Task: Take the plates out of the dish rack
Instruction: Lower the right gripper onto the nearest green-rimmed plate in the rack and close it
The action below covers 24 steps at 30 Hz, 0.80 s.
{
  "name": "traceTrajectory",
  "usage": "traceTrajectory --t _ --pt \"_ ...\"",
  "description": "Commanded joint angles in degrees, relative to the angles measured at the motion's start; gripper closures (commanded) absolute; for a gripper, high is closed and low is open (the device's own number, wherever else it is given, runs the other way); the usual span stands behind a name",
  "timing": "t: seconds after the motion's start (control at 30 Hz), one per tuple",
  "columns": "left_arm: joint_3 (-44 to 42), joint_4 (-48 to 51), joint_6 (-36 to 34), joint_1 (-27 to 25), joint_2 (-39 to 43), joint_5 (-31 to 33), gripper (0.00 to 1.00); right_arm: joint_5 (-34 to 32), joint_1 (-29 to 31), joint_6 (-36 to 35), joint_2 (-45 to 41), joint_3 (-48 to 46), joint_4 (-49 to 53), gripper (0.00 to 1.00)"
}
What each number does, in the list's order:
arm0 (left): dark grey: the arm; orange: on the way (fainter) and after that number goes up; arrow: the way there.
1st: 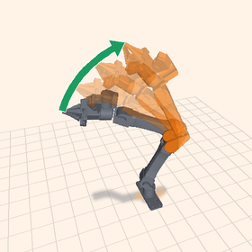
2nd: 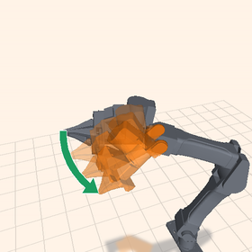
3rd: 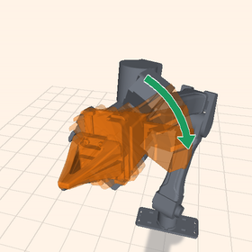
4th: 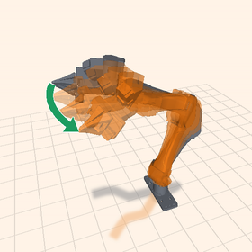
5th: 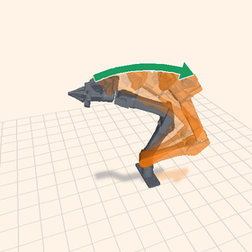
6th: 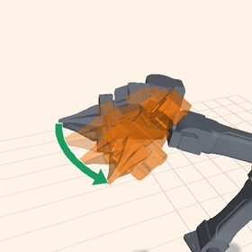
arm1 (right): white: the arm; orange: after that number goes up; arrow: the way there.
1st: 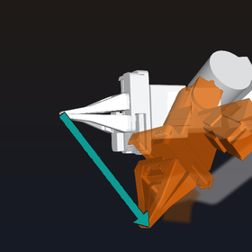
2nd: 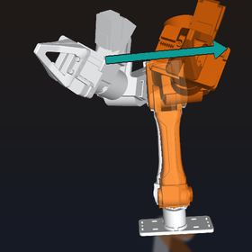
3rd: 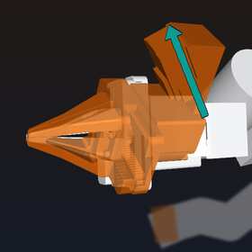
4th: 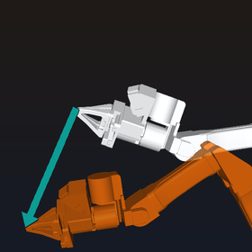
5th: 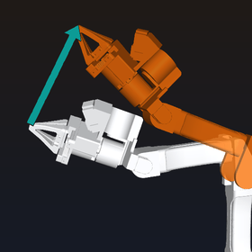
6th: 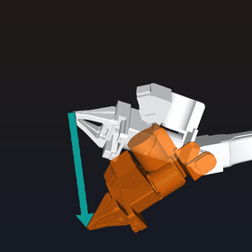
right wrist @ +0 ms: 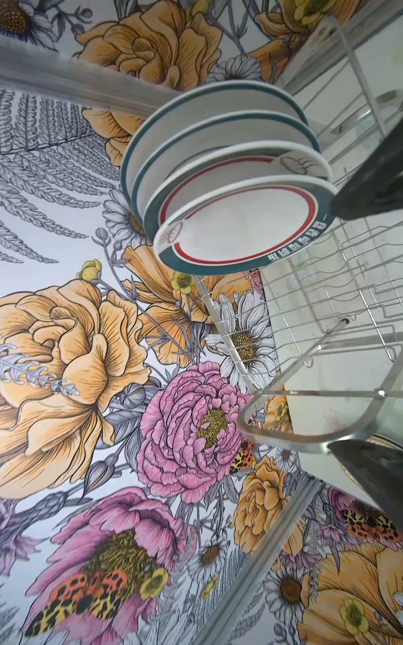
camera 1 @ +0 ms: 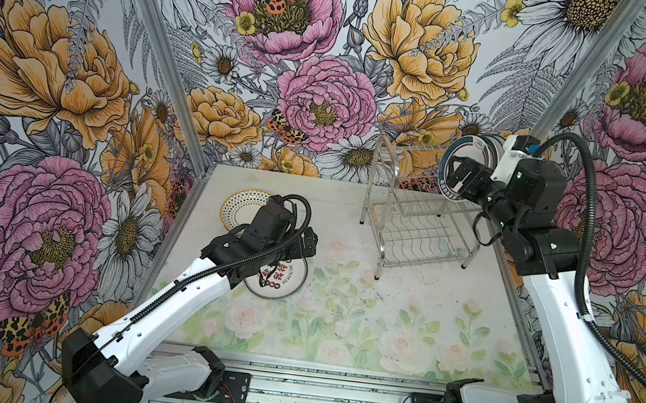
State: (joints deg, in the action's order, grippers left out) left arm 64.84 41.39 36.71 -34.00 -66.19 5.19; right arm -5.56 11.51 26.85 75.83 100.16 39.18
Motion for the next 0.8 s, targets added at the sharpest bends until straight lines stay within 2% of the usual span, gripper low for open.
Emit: traceTrajectory --t 0.0,0.43,0.77 --pt "1.82 0.54 0.35 -0.46 -0.61 2.02 0.01 2.09 -2.82 -0.65 1.43 3.19 2.11 0.01" --pt "2.60 0.45 -0.23 -0.25 -1.29 2.19 0.01 8.17 -7.99 0.13 5.35 4.26 2.31 0.01" --pt "3.21 0.27 -0.42 -0.04 -3.15 1.66 0.01 7.97 -8.84 -0.20 6.94 4.52 2.23 0.01"
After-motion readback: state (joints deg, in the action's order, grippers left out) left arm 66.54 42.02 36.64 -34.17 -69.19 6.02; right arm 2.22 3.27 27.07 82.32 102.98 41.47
